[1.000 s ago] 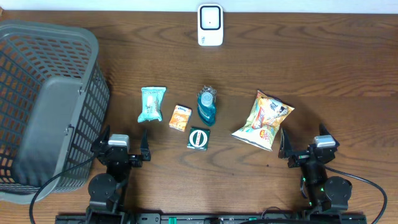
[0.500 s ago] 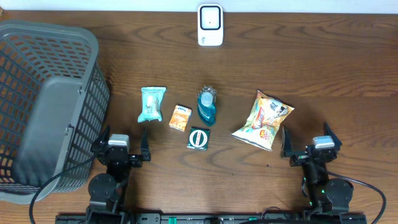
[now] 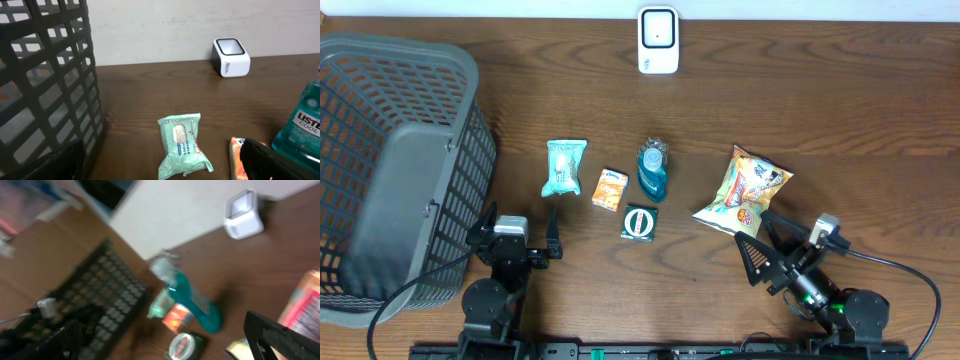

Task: Scan the item barcode
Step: 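Reach the right gripper to the snack bag and grasp it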

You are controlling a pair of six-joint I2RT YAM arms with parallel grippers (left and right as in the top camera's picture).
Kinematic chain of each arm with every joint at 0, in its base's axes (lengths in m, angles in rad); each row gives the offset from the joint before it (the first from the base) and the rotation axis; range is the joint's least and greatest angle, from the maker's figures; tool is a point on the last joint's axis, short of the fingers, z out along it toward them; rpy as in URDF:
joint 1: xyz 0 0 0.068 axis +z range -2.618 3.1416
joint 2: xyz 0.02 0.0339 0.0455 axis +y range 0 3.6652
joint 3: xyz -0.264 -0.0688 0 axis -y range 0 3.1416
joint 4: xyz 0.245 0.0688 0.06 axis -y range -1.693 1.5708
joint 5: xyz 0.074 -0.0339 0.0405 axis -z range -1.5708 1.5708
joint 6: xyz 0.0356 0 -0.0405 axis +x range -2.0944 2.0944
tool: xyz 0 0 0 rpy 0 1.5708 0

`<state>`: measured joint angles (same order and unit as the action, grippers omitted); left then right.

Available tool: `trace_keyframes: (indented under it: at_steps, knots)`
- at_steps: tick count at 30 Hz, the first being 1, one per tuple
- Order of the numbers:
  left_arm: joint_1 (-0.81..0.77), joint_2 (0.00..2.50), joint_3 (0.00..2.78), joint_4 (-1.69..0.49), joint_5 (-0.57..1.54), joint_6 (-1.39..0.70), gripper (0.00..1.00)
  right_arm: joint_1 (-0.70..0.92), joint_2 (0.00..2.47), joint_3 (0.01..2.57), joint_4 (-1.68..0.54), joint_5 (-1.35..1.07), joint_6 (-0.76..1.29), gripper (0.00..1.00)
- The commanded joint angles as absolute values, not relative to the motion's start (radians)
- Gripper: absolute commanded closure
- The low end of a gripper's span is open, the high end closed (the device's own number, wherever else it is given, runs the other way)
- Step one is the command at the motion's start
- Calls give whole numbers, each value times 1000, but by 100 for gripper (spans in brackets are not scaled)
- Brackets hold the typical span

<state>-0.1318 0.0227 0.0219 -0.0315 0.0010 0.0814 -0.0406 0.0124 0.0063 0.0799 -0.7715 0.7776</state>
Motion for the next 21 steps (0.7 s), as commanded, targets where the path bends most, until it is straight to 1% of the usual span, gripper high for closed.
trace_keyframes:
  at_steps: [1, 3, 4, 7, 10, 13, 16, 21]
  knots:
    - [-130, 25, 4, -73, -12, 76, 2, -33, 7, 13, 178, -848, 893, 4]
    - [-130, 25, 4, -73, -12, 76, 2, -33, 7, 44, 179, -818, 901, 4]
    - [-130, 25, 4, -73, -12, 76, 2, -34, 12, 70, 143, -791, 900, 4]
    - [-130, 25, 4, -73, -12, 76, 2, -33, 56, 172, -77, -692, 807, 4]
    - [-130, 25, 4, -73, -12, 76, 2, -33, 166, 305, -329, -511, 689, 9]
    - [-130, 25, 4, -73, -12, 76, 2, -28, 332, 428, -417, -418, 614, 9]
    - [-130, 25, 4, -73, -12, 76, 2, -8, 532, 545, -428, -377, 604, 5]
    - [-130, 25, 4, -73, -12, 76, 2, 87, 897, 751, -545, -207, 609, 8]
